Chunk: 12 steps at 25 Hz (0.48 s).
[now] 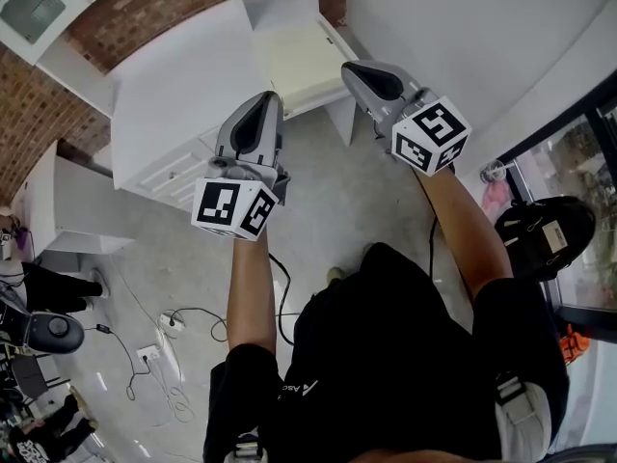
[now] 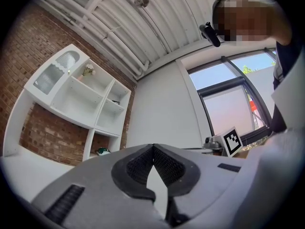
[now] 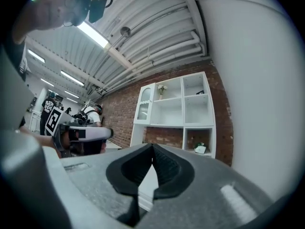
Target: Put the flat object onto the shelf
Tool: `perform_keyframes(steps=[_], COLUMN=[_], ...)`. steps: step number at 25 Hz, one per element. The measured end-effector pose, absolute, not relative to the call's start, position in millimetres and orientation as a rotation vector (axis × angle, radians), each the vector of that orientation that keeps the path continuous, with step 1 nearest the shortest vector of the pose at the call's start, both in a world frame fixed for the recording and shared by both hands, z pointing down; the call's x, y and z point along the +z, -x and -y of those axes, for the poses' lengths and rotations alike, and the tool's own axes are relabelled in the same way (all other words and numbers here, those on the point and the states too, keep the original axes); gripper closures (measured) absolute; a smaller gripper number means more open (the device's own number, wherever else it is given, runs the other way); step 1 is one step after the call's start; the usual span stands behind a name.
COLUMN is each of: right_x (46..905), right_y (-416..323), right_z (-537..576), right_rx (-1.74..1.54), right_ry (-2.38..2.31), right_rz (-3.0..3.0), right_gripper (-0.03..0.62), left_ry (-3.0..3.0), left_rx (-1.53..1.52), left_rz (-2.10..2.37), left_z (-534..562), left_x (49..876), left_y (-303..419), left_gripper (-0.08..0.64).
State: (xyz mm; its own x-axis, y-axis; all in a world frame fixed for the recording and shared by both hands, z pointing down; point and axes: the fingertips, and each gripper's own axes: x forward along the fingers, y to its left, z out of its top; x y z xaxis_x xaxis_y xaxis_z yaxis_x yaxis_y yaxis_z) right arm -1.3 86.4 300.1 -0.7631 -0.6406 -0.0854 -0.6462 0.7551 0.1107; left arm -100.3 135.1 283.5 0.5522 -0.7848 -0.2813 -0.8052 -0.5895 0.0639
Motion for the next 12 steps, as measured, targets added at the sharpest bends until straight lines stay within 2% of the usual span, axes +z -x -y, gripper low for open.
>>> perform_keyframes(steps=[10, 12], right_x=[359.5, 371.3], right_y=[-26.8, -30.8], right_z=[-6.8, 11.2], right_rx=[-0.086, -0.168], right_ry=[1.290, 1.302], right_rz=[-2.789, -2.756], right_gripper=[0.588, 0.563], left_ry=[2.717, 2.720], left_rx=[0.413, 0.400], left_rz=[-1.410, -1.423], left_z=[-89.1, -73.8], left_x=[306.3, 310.4], left_y=[106.7, 108.3], left_gripper=[0.561, 0.561])
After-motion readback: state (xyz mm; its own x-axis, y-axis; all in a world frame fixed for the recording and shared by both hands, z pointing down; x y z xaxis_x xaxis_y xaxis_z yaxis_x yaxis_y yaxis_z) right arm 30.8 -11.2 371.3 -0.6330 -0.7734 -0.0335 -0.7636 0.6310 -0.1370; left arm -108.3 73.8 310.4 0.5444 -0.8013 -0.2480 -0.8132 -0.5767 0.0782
